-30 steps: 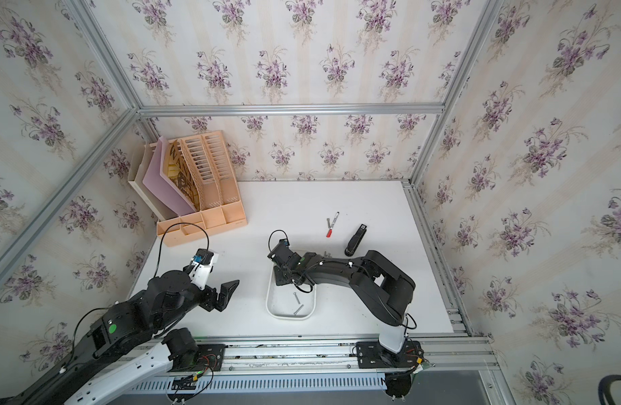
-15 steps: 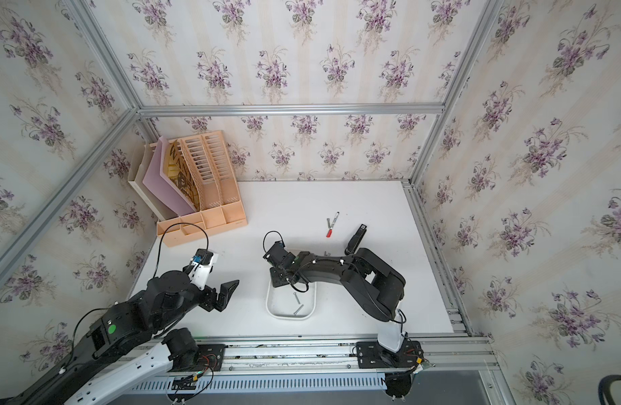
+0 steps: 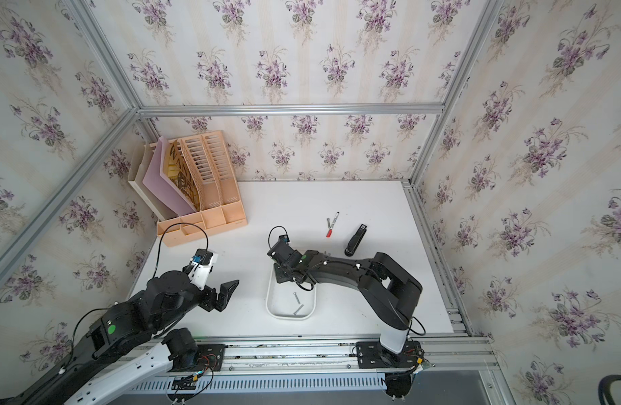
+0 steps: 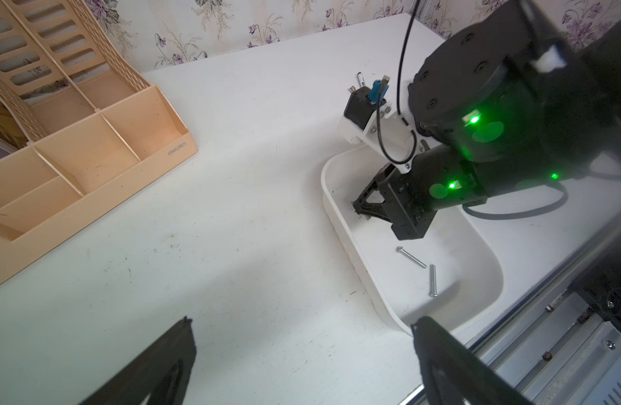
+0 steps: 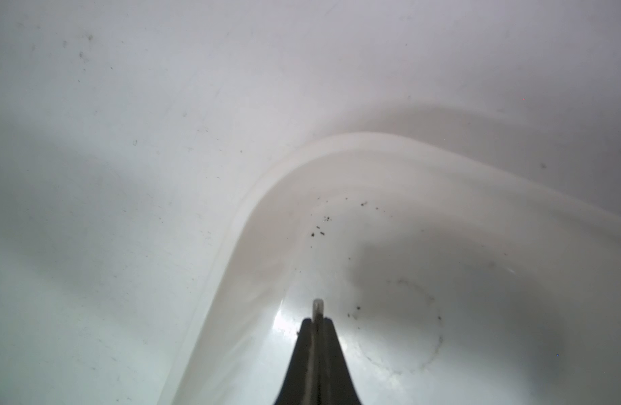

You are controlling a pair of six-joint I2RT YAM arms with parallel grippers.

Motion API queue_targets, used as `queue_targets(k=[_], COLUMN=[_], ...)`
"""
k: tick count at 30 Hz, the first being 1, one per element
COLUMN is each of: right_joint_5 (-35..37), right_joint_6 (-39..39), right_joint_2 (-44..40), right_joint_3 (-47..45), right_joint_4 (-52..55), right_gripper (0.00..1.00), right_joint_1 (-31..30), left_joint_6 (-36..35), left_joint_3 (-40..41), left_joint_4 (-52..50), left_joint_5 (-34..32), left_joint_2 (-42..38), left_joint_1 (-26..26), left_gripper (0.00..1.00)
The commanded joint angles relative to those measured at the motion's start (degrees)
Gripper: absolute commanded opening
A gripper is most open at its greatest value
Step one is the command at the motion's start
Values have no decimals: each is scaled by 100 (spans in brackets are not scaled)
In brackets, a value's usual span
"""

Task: Take out the screws from the storage box
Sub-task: Pick up the screw from the storage box, then place the screw at the center of the board.

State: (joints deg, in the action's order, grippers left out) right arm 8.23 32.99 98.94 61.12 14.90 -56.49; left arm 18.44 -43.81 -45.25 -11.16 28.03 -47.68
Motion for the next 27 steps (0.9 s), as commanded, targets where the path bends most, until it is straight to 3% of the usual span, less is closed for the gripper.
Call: queue_targets(k=[1, 14, 27], right_joint_5=[226, 1008, 669], right_joint_6=[-144, 228, 680], right_joint_2=[-416, -1635, -1142], right_joint_3=[-246, -898, -936], right_joint_4=[-280, -122, 292], right_gripper=[0, 0, 0], right_joint_1=[81, 830, 1687], left_joint_6=[20, 35, 35], left_joint_3=[-56, -60, -66], left_joint_4=[57, 53, 48], left_joint_5=[-60, -71, -80], left_joint_2=[-10, -15, -43], left_joint_1=[-4, 0, 1], left_gripper=[99, 99, 99])
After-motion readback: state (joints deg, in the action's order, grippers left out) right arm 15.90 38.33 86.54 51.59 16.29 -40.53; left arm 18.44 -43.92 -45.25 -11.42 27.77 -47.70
